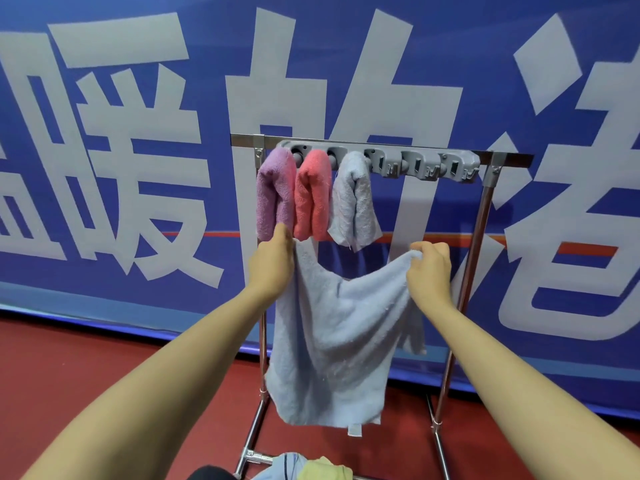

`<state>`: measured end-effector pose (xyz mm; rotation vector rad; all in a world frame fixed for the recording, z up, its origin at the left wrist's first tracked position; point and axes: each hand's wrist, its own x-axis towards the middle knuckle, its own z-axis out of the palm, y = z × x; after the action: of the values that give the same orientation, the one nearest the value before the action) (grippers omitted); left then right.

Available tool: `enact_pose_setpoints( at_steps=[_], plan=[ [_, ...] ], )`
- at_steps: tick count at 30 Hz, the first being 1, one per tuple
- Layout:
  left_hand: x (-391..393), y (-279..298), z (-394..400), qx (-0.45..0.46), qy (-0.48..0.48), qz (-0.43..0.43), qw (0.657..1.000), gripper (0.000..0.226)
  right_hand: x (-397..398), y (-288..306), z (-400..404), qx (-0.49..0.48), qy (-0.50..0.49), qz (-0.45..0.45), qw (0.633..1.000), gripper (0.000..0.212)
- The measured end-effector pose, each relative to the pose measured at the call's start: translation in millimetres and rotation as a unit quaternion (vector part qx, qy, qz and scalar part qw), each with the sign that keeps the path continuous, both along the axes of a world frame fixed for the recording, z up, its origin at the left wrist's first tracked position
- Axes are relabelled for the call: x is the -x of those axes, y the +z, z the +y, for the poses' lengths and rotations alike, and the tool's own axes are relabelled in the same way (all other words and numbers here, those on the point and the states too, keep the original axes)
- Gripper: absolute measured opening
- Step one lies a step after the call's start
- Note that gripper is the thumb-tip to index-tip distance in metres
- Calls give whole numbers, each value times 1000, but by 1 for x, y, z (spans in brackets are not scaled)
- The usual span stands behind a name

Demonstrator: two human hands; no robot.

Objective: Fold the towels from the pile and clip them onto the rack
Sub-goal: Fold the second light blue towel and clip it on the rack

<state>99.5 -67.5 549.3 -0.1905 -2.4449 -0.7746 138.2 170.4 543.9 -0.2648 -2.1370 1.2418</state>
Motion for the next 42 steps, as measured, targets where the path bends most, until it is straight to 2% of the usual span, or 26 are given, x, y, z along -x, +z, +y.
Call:
enact_pose_setpoints(
  at_steps=[3, 5, 7, 12, 17, 21, 26, 30, 34, 38, 42],
  plan=[
    [0, 0, -1, -115, -45, 9, 992, 12, 2, 0, 3, 19, 4, 11, 1000, 22],
    [-3, 2, 5, -158, -108, 16, 981, 26, 0, 1, 0, -46, 10, 37, 998, 21],
    [-6, 2, 15, -166, -159, 22, 973, 36, 1, 3, -6, -75, 27, 64, 995, 21],
    [-10, -3, 42, -121, -216, 21, 969, 30, 4, 16, -21, -21, 92, 88, 992, 15],
    [-18, -4, 64, -15, -203, -2, 979, 37, 2, 28, -32, 61, 209, 77, 973, 20],
    [-20, 0, 73, -33, -194, -8, 980, 19, 3, 23, -35, 64, 243, 43, 967, 21],
    [-20, 4, 71, -36, -152, -8, 988, 25, 0, 15, -28, 105, 263, 28, 959, 30],
    [-18, 10, 72, -73, -131, -4, 989, 19, -2, -7, -30, 150, 244, 1, 958, 35],
    [-15, 15, 69, -86, -111, 3, 990, 25, -1, -25, -34, 99, 216, -23, 971, 31],
    [-11, 20, 63, -100, -84, 6, 991, 25, 2, -27, -39, -4, 209, -21, 978, 12],
    [-7, 24, 57, -89, -82, 7, 993, 23, 9, -21, -48, -114, 178, -14, 977, 34]
  ],
)
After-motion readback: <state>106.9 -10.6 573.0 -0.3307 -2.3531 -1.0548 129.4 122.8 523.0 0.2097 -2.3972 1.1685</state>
